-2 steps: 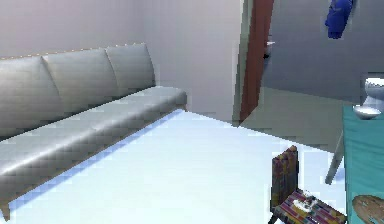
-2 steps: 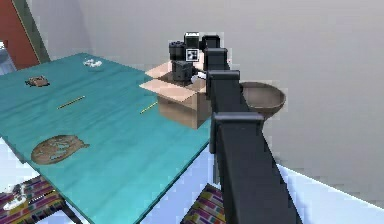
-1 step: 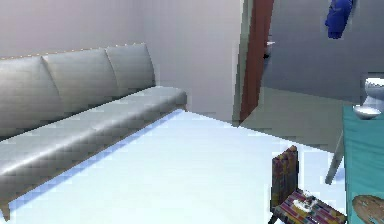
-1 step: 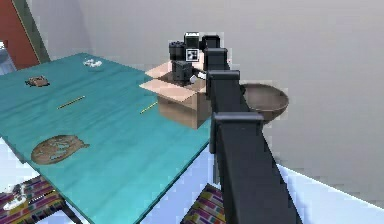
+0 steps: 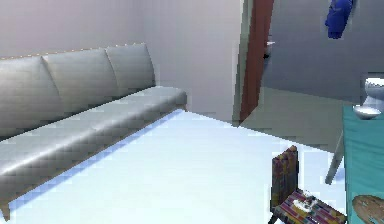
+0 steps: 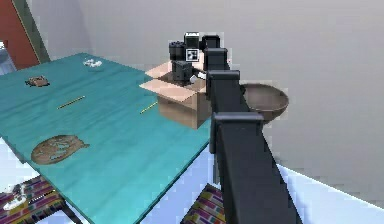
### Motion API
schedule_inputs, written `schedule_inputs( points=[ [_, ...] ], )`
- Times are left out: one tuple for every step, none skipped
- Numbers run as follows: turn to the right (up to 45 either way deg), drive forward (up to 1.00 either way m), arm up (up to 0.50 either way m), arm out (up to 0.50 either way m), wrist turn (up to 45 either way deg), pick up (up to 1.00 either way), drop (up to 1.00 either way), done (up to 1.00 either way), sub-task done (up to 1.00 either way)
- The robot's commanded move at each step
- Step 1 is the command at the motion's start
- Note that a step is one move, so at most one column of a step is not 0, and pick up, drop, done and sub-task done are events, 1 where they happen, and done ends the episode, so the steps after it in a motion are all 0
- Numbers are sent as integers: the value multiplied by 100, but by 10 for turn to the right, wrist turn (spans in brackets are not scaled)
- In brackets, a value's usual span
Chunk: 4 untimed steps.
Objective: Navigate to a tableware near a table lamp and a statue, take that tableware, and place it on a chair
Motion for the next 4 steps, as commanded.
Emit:
schedule_inputs(
  points=[
    [0,0,-50,0,0,0,0,0,0],
    [0,0,0,0,0,0,100,0,0],
    [0,0,0,-10,0,0,0,0,0],
    [0,0,0,0,0,0,0,100,0]
  ],
)
